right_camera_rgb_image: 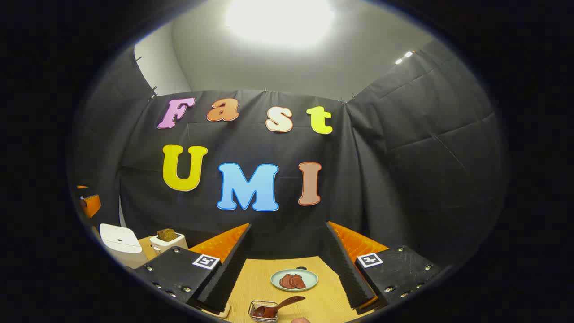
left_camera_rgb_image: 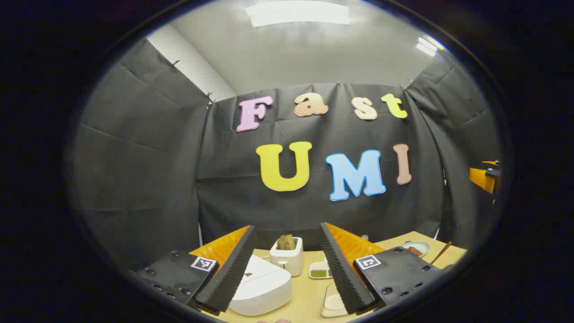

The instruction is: Close the left gripper, press the button to open the rice cooker; take a wooden spoon from the chopstick holder with the right hand, scoop a spoonful of rice and pour it into the rice cooker, then put the wooden spoon back into the chopstick holder.

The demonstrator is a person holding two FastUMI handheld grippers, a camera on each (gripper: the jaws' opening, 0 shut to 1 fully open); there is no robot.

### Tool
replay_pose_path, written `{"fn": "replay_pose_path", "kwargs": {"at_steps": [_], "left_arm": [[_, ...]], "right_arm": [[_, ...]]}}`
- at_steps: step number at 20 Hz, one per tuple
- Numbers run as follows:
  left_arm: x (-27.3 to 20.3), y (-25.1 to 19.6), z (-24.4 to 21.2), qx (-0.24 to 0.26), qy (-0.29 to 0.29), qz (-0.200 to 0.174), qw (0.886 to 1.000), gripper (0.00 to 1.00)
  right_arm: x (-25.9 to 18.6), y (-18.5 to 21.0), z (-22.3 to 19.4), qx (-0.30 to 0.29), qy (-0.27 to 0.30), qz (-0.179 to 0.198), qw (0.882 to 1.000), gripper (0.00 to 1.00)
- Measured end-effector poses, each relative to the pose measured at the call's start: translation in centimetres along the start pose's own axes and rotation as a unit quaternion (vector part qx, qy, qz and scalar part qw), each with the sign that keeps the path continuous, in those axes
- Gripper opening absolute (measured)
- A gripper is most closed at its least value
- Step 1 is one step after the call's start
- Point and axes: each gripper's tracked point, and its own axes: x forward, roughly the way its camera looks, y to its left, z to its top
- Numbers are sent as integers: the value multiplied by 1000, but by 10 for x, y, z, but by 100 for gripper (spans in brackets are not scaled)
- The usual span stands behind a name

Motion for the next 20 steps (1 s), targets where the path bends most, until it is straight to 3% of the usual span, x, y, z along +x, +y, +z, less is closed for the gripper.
{"fn": "replay_pose_path", "kwargs": {"at_steps": [18,20], "left_arm": [[-1,10,1,0,-5,21,1000,97],[2,15,1,-6,-4,22,1000,93]], "right_arm": [[2,7,-10,-6,11,5,1000,96],[4,8,-11,-7,12,5,1000,96]]}}
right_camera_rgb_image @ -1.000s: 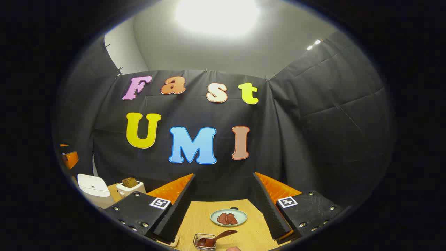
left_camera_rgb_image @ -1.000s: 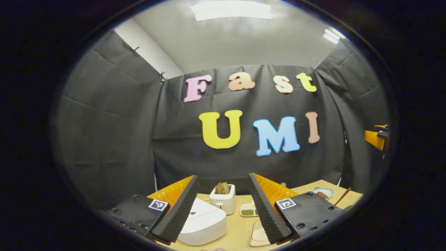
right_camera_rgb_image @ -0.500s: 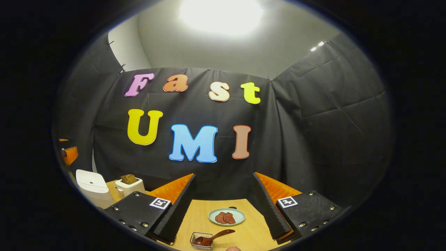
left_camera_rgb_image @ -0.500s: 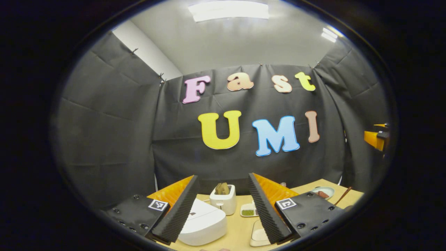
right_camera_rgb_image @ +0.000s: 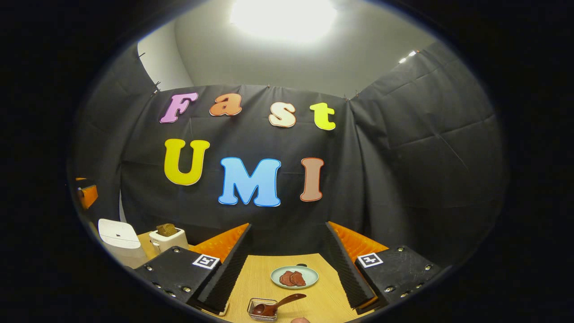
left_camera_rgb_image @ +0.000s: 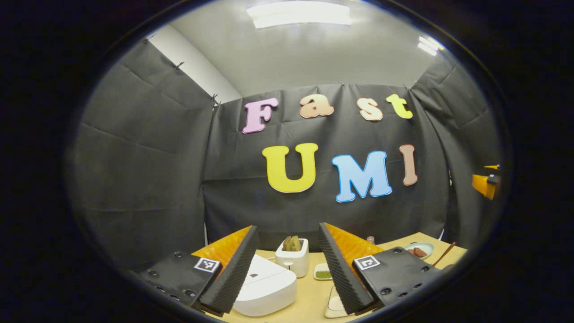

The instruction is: Close the left gripper, press the button to open the rice cooker; take a wooden spoon from the chopstick holder with the right hand, scoop a spoonful of rice and pour it into the rice cooker, then put the wooden spoon back into the chopstick holder.

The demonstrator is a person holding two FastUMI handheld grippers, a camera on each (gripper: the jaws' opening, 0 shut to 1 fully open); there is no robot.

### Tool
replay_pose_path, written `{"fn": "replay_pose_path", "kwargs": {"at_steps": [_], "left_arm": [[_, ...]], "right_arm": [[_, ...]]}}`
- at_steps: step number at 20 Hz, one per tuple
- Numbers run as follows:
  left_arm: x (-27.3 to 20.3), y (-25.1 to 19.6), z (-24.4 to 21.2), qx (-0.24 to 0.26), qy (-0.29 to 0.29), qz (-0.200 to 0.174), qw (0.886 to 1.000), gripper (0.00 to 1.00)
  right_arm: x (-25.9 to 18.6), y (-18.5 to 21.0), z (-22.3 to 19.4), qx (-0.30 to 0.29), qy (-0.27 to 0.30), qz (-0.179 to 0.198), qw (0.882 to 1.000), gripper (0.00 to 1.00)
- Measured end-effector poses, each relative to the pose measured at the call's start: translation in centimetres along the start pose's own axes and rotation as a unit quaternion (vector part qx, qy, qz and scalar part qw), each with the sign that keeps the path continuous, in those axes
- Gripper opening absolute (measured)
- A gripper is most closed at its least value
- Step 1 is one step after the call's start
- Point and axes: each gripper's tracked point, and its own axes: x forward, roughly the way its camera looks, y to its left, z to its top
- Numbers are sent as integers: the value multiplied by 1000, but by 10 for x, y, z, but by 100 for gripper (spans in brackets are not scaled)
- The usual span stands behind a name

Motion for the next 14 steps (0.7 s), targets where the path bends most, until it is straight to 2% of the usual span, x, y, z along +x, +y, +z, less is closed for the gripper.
{"fn": "replay_pose_path", "kwargs": {"at_steps": [4,5,7,8,9,10,12,14], "left_arm": [[1,11,-1,1,-1,9,1000,70],[3,13,-2,1,0,10,1000,55],[6,15,-5,1,6,7,1000,44],[6,22,-4,5,5,17,1000,42],[7,27,-7,6,6,20,1000,23],[9,28,-8,7,7,17,1000,13],[9,40,-6,15,-2,30,999,10],[12,43,-10,13,1,17,1000,9]], "right_arm": [[-1,5,-2,-1,2,1,1000,96],[-1,6,-2,-3,2,1,1000,96],[-1,9,-2,-4,3,1,1000,96],[-2,10,-2,-4,4,1,1000,96],[-3,12,-2,-5,4,1,1000,96],[-3,13,-2,-6,4,0,1000,96],[-6,17,-3,-7,6,3,1000,96],[-9,19,-5,-16,8,4,1000,96]]}}
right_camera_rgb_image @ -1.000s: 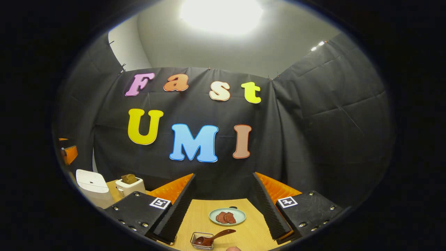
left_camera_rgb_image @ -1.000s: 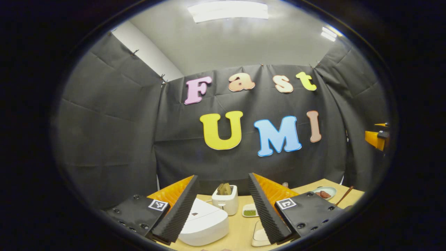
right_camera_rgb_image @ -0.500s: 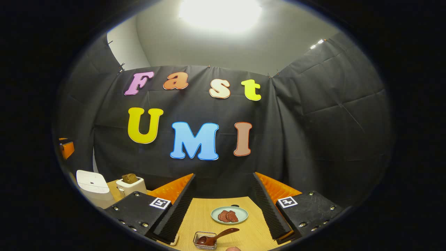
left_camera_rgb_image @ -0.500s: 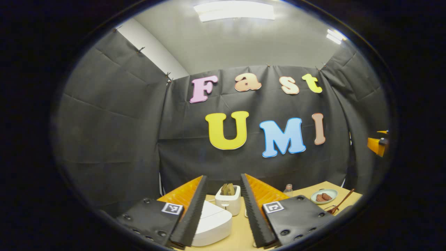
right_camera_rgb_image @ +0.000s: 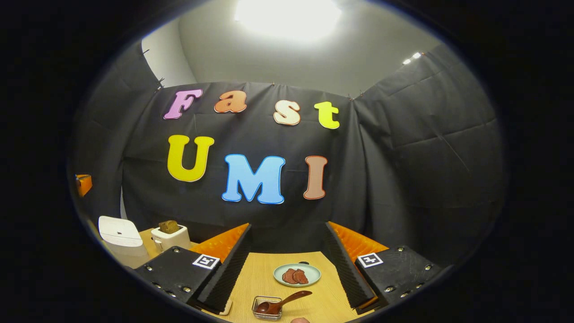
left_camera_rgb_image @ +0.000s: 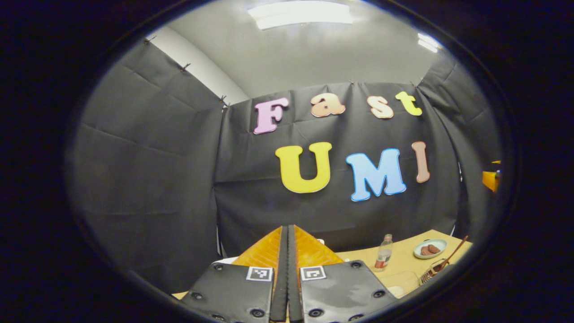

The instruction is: Close the left gripper, press the button to open the rice cooker; take a wooden spoon from the chopstick holder with the right hand, scoop a spoonful of rice and pour it into the rice cooker, then put the wooden spoon back into the chopstick holder.

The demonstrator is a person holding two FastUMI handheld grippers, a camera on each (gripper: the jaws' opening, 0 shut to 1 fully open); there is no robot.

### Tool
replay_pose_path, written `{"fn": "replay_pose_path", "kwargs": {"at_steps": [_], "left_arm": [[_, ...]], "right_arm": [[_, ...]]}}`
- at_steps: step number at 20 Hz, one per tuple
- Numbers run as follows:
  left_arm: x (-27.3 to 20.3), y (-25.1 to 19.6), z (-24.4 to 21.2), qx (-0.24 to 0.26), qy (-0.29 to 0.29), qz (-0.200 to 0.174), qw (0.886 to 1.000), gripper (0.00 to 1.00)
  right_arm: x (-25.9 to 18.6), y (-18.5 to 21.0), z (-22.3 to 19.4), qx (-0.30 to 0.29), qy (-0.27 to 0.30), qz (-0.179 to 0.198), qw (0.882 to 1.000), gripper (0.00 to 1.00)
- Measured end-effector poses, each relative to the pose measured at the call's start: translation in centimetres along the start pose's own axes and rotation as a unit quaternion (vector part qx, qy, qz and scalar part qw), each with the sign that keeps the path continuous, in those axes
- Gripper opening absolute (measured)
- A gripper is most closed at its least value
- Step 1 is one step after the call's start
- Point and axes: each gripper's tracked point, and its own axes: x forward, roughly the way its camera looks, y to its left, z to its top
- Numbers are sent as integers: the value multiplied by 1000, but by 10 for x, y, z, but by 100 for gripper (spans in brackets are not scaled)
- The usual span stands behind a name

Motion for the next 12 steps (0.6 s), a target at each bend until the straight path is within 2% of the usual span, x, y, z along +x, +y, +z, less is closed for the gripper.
{"fn": "replay_pose_path", "kwargs": {"at_steps": [7,12], "left_arm": [[35,32,-37,-33,41,-5,999,9],[64,46,-70,-48,66,-14,997,9]], "right_arm": [[-12,5,-2,-14,8,-13,1000,96],[-23,-1,3,-24,8,-41,999,96]]}}
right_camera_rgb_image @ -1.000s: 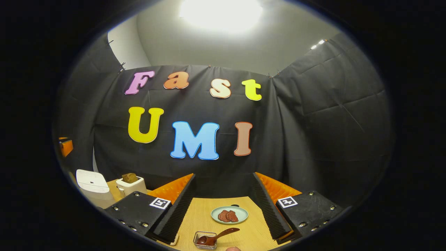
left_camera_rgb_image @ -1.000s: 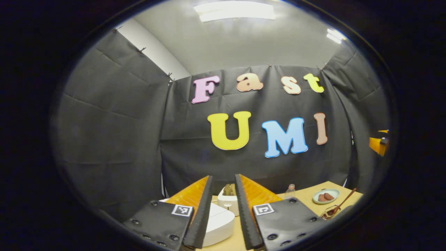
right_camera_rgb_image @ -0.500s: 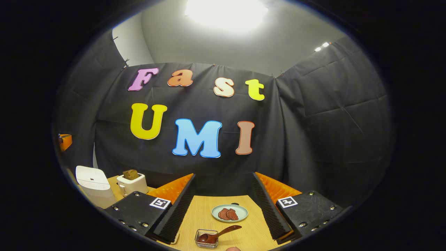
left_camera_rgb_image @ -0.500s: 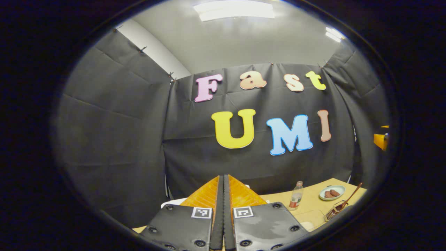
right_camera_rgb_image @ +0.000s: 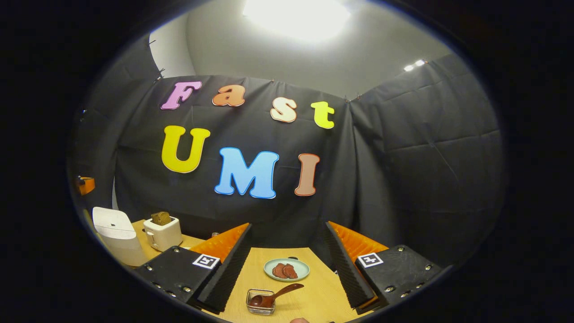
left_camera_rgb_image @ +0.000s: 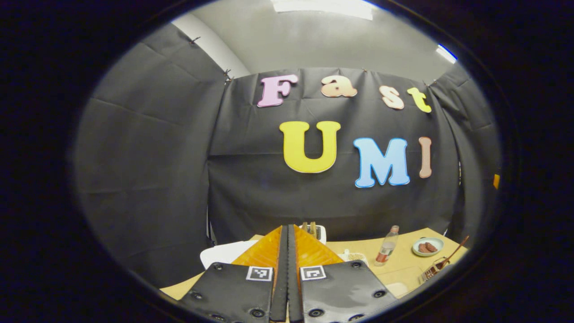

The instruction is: Close the left gripper, press the button to open the rice cooker; take a wooden spoon from the chopstick holder with the right hand, scoop a spoonful of rice and pour it into the rice cooker, then put the wooden spoon back into the chopstick holder.

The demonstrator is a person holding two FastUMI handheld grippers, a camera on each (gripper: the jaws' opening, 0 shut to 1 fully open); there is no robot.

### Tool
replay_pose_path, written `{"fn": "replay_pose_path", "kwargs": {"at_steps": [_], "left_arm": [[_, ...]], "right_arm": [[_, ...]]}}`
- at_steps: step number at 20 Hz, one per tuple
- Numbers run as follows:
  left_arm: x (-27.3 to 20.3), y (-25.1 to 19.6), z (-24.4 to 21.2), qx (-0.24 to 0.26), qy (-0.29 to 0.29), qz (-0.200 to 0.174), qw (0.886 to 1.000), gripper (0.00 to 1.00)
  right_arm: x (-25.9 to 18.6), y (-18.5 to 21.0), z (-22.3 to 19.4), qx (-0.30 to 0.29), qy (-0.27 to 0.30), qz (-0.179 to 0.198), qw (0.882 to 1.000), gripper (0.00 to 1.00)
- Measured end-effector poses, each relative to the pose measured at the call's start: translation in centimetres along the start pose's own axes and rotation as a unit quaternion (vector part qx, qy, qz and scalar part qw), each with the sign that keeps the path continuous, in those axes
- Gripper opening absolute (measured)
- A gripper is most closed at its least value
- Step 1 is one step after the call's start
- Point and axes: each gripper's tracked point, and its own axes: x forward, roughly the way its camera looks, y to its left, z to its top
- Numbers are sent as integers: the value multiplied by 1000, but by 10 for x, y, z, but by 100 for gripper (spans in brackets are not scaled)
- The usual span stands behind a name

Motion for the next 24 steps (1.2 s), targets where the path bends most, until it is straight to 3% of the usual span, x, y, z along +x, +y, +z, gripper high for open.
{"fn": "replay_pose_path", "kwargs": {"at_steps": [13,21,24], "left_arm": [[55,23,-128,-10,125,-11,992,9],[61,34,-171,-17,174,-4,985,9],[64,27,-173,6,173,-20,985,9]], "right_arm": [[-21,7,-2,-30,13,-46,998,96],[-27,3,-2,-36,15,-60,997,96],[-26,0,0,-31,15,-61,998,96]]}}
